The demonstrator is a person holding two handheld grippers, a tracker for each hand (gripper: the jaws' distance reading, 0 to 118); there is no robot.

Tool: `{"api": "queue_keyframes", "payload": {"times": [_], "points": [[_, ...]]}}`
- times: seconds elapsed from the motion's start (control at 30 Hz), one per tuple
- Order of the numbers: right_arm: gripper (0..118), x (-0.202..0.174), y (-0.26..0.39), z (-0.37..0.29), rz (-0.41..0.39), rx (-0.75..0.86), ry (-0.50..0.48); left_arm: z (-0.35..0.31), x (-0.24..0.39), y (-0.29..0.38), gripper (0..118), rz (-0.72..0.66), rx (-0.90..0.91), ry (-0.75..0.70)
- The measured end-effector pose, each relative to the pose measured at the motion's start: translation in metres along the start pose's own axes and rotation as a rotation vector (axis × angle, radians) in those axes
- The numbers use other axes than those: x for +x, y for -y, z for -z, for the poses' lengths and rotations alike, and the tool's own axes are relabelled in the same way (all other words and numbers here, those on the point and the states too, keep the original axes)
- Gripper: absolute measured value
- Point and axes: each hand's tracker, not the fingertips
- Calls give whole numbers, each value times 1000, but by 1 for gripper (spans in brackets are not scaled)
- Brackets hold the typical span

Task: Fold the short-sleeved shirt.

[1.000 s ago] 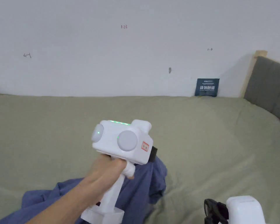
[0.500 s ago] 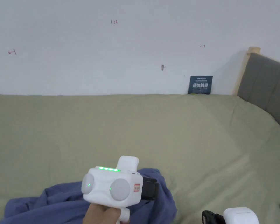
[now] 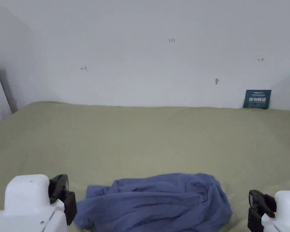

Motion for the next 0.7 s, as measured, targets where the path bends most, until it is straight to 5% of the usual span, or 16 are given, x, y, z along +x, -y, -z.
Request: {"api": "queue_keyframes", "payload": {"times": [0.43, 0.7], "points": [[0, -23, -1, 10, -24, -10, -48, 50, -28, 11, 3, 28, -162, 14], [0, -32, 18, 51, -18, -103, -67, 218, -62, 78, 3, -16, -575, 80]]}}
